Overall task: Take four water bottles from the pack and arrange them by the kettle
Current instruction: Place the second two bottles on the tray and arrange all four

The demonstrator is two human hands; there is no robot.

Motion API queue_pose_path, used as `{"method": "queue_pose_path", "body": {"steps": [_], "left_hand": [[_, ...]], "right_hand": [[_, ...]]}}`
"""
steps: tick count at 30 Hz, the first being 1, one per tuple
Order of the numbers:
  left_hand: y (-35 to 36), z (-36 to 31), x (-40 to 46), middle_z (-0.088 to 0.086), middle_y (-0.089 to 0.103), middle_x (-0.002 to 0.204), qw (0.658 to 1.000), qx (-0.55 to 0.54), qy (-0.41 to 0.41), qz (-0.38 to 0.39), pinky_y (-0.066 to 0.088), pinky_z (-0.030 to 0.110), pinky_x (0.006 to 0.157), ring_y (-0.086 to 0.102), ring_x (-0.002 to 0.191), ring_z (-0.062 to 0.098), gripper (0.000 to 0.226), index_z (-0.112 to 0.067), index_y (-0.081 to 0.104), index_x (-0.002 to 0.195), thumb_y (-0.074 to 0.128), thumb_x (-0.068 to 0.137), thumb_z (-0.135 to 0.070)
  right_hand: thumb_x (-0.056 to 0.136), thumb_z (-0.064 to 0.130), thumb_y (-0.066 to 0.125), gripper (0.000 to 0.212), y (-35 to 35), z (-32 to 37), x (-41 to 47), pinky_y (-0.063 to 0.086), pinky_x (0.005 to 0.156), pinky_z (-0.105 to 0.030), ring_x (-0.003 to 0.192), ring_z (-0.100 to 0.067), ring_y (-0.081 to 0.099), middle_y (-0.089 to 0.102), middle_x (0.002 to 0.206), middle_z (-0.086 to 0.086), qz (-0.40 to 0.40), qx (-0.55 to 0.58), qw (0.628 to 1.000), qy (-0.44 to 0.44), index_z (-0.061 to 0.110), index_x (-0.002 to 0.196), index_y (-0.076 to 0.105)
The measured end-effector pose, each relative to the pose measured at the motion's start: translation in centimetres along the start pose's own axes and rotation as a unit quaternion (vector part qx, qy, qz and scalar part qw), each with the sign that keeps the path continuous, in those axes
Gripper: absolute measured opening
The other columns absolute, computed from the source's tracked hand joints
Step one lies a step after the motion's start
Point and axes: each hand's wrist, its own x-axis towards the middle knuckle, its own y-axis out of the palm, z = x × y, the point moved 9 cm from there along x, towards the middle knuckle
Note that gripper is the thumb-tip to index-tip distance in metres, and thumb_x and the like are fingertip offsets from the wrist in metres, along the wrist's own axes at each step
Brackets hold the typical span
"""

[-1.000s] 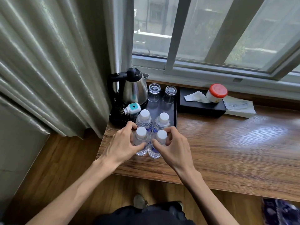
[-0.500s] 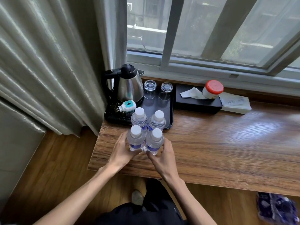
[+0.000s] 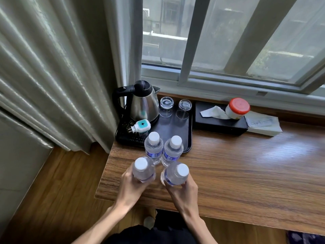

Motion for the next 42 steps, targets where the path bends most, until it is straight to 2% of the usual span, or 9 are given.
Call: {"method": "queue_pose_path", "body": {"steps": [5,10,13,16,19,22,29,35,42], "left_hand": [[-4.3,-0.5,0.4,-0.01,0.076,0.094,0.998,-0.025,-0.02,-0.046,0.059,0.025,0.081,0.073,0.09,0.008,0.06,-0.015,0.071,0.109,0.089,0.056,-0.037],[-8.2,-3.9,4.1,-0.043,0.066,0.092,0.995,0.029,0.038,-0.086,0.054,0.007,0.077,0.068,0.089,-0.009,0.058,-0.056,0.065,0.098,0.09,0.062,-0.017],[-9.3,-5.8,7.2,-0.038,0.067,0.086,0.991,0.049,0.061,-0.104,0.052,0.006,0.079,0.067,0.086,-0.009,0.048,-0.044,0.061,0.094,0.09,0.063,-0.021],[-9.0,-7.6,10.3,-0.007,0.073,0.095,0.99,0.064,0.075,-0.101,0.055,0.021,0.08,0.069,0.084,0.007,0.046,-0.027,0.067,0.102,0.091,0.063,-0.025],[-7.7,-8.8,13.4,0.001,0.074,0.097,0.994,0.049,0.07,-0.07,0.059,0.031,0.082,0.071,0.086,0.012,0.053,-0.015,0.067,0.106,0.093,0.06,-0.021],[-5.1,-10.1,16.0,0.002,0.076,0.098,0.995,0.042,0.081,-0.033,0.06,0.039,0.082,0.073,0.09,0.016,0.057,-0.01,0.07,0.107,0.095,0.057,-0.021],[3.4,-12.9,19.5,-0.006,0.075,0.097,0.989,0.064,0.118,0.057,0.058,0.03,0.08,0.071,0.089,0.003,0.056,-0.015,0.067,0.107,0.092,0.058,-0.022],[7.7,-12.0,21.3,-0.006,0.074,0.087,0.983,0.107,0.122,0.08,0.05,0.026,0.064,0.069,0.079,0.011,0.038,-0.021,0.064,0.092,0.083,0.062,-0.034],[9.4,-8.6,22.8,-0.003,0.072,0.083,0.989,0.103,0.077,0.076,0.055,0.036,0.065,0.069,0.079,0.014,0.034,-0.019,0.063,0.089,0.081,0.064,-0.035]], "right_hand": [[0.061,0.042,0.09,0.044,-3.9,0.6,0.4,0.051,0.073,-0.013,0.085,0.004,0.068,0.072,0.09,0.018,-0.037,0.025,0.999,0.006,0.037,0.097,0.064],[0.064,0.025,0.095,0.044,-7.3,0.1,2.8,0.061,0.073,-0.025,0.083,-0.007,0.075,0.077,0.09,0.009,-0.051,0.047,0.997,0.033,0.02,0.1,0.072],[0.066,0.021,0.094,0.041,-8.4,1.1,5.3,0.055,0.071,-0.01,0.082,0.0,0.073,0.077,0.091,0.004,-0.047,0.046,0.997,0.026,0.015,0.101,0.073],[0.067,0.021,0.093,0.041,-8.8,2.2,7.9,0.05,0.069,-0.004,0.081,0.006,0.07,0.077,0.09,0.005,-0.047,0.048,0.998,0.023,0.012,0.101,0.073],[0.067,0.02,0.093,0.038,-8.3,3.6,10.5,0.045,0.065,0.0,0.078,0.012,0.066,0.073,0.086,0.011,-0.037,0.037,0.999,0.008,0.014,0.097,0.071],[0.068,0.022,0.092,0.037,-7.4,4.7,13.1,0.047,0.065,-0.004,0.079,0.011,0.065,0.072,0.087,0.015,-0.027,0.026,0.999,-0.006,0.016,0.098,0.072],[0.067,0.026,0.09,0.038,-5.0,5.8,18.5,0.057,0.074,-0.02,0.081,0.003,0.069,0.073,0.086,0.013,0.005,0.001,1.0,-0.015,0.02,0.098,0.069],[0.068,0.029,0.086,0.039,-3.0,4.9,21.4,0.059,0.079,-0.034,0.085,0.0,0.068,0.074,0.094,0.009,0.026,-0.009,1.0,-0.01,0.02,0.102,0.068],[0.068,0.034,0.084,0.036,-1.4,4.2,23.5,0.057,0.077,-0.035,0.085,-0.008,0.068,0.072,0.093,0.006,0.03,0.008,1.0,0.007,0.024,0.097,0.065]]}}
